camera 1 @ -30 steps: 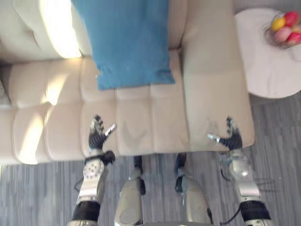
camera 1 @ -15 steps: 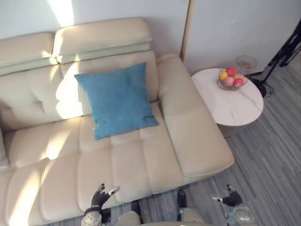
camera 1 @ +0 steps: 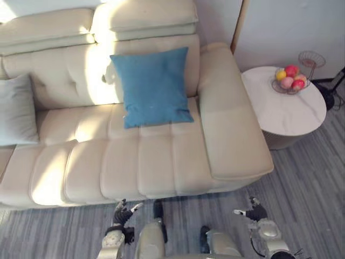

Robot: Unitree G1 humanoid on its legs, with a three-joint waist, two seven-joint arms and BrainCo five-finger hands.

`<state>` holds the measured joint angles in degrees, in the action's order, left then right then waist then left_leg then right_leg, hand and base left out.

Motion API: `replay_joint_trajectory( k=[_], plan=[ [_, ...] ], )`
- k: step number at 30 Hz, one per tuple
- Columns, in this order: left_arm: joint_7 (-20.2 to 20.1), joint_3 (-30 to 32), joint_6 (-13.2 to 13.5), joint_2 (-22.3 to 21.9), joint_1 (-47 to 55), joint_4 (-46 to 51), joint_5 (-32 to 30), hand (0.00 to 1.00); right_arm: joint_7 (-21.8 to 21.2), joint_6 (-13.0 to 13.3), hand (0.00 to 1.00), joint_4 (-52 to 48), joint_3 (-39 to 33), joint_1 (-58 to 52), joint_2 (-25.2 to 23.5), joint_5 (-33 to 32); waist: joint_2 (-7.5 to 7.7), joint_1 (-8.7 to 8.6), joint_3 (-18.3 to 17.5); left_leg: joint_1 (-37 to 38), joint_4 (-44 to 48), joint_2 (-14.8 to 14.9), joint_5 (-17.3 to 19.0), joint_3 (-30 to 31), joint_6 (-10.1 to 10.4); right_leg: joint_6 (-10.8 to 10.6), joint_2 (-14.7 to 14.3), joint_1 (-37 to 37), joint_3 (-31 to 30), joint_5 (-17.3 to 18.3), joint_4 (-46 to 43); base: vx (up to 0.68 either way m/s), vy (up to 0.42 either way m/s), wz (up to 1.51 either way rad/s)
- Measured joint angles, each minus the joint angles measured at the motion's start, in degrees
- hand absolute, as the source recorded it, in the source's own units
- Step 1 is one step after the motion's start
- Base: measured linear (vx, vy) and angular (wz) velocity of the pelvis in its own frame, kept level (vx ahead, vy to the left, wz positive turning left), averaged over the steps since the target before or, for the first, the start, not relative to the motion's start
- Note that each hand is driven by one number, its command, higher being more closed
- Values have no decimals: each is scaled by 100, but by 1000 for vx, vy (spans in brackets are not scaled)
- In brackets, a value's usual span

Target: Pick up cushions and gather them together orderly.

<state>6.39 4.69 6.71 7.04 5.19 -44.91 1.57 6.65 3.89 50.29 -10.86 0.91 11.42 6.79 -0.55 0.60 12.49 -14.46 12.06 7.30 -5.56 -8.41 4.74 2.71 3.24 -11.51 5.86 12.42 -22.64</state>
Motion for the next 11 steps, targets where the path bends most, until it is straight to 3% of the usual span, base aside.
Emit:
replay_joint_trajectory(
  k=[3,5,7,11],
  plan=[
    [-4,3,-1,3,47,11,2,0,65,-7,0,3,-55,71,99,3,-21,17,-21,257,718,-29,804,-222,-186,-95,69,-227,-169,-611,624,-247,-21,-16],
    [-16,1,-3,1,125,23,2,0,65,-24,0,3,-175,53,95,10,-110,-9,-62,876,221,-63,1041,-283,-115,-211,44,-248,-286,-925,957,-162,94,-28],
    [-14,0,-3,-8,154,98,0,0,72,-40,0,12,-368,-55,135,19,-357,-88,-188,1273,-758,-44,1084,-267,-45,-344,-101,-246,-240,-1210,1302,-133,171,-4],
    [-12,-4,-7,53,47,164,-8,0,76,-42,0,14,-659,-251,58,6,-329,-137,-216,1348,-1097,-216,990,-268,-16,-517,21,218,-116,-1918,2298,-64,122,12]
  ],
)
